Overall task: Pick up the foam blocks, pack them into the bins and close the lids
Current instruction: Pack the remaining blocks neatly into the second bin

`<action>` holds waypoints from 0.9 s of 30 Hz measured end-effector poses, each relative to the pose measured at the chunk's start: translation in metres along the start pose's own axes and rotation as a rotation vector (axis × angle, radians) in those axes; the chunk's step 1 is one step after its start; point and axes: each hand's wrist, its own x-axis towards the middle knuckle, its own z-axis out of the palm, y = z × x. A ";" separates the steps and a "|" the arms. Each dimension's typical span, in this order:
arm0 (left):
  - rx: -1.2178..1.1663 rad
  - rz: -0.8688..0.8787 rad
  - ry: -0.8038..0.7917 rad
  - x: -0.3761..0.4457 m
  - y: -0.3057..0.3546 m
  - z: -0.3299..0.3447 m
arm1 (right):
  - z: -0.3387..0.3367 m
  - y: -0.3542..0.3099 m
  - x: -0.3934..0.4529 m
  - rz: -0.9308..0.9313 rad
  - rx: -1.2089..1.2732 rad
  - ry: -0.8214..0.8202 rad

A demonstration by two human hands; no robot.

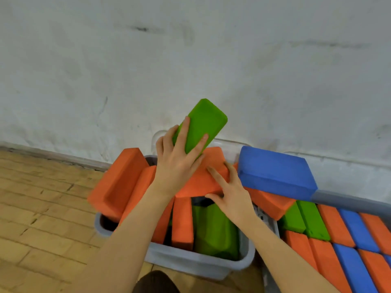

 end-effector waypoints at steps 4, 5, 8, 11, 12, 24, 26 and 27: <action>0.018 0.104 0.109 0.029 -0.002 -0.017 | -0.031 -0.002 0.012 0.014 0.002 0.119; 0.023 0.118 0.139 0.036 0.001 -0.019 | -0.040 0.001 0.014 0.040 -0.008 0.149; 0.032 0.141 0.228 0.051 0.015 -0.017 | -0.064 0.018 0.014 0.128 -0.028 0.222; 0.039 0.177 0.272 0.057 0.034 -0.005 | -0.085 0.048 0.004 0.182 -0.047 0.312; 0.036 0.186 0.278 0.057 0.043 0.001 | -0.091 0.060 -0.001 0.211 -0.037 0.337; -0.059 0.391 0.283 0.072 0.130 0.047 | -0.125 0.132 -0.032 0.286 0.020 0.376; -0.070 0.428 0.279 0.081 0.138 0.049 | -0.145 0.126 -0.026 0.237 0.217 0.520; -0.071 0.448 0.279 0.085 0.141 0.051 | -0.156 0.122 -0.023 0.195 0.264 0.554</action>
